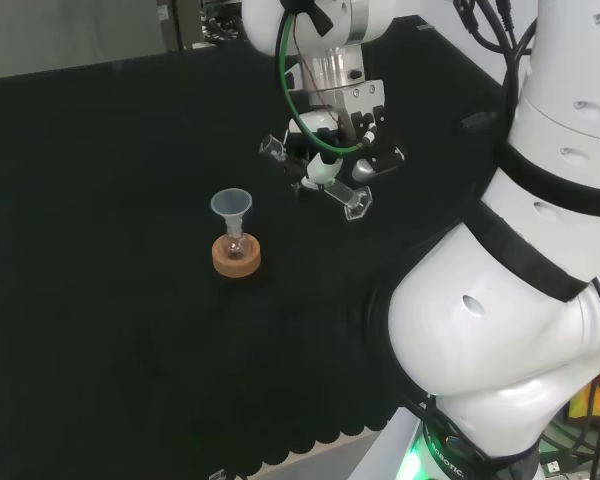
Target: Pour the water from the graduated cylinder into the round-bottom flask.
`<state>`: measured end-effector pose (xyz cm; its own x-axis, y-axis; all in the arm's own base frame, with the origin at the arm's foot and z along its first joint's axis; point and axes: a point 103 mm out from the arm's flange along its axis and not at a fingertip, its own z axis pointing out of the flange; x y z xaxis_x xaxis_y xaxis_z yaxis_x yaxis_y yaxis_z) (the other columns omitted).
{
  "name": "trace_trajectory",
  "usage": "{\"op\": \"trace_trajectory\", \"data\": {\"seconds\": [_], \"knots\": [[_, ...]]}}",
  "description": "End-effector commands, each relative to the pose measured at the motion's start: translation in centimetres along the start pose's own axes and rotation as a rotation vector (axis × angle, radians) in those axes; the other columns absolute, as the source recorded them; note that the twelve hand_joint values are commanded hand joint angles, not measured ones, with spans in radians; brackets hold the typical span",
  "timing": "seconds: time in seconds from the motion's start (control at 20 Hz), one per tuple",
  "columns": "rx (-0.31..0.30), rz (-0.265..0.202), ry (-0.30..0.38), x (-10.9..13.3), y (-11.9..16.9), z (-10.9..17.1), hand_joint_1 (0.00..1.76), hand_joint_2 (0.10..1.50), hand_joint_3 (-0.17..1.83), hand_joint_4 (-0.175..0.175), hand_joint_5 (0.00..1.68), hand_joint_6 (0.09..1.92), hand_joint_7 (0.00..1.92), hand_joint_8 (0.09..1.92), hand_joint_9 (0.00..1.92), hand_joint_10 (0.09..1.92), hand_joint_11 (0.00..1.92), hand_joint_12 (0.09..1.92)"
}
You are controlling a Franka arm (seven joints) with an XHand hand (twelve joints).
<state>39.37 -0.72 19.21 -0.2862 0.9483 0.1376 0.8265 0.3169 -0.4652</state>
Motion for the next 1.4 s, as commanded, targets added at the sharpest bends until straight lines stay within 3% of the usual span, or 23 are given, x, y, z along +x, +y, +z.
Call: {"op": "trace_trajectory", "data": {"seconds": [0.05, 1.0, 1.4], "knots": [[0.087, -0.006, -0.052, 0.7, 0.1, 0.4, 1.34, 1.17, 0.00, -0.087, 0.97, 0.64, 0.86, 1.22, 1.34, 0.11, 1.10, 0.82], [0.318, 0.103, -0.197, 4.0, 1.7, -0.3, 1.34, 1.17, 0.00, -0.084, 0.97, 0.64, 0.86, 1.22, 1.35, 0.11, 1.10, 0.81], [0.367, 0.114, -0.255, 5.5, 2.1, -0.5, 1.35, 1.17, 0.00, -0.080, 0.97, 0.64, 0.87, 1.21, 1.35, 0.11, 1.10, 0.81]]}}
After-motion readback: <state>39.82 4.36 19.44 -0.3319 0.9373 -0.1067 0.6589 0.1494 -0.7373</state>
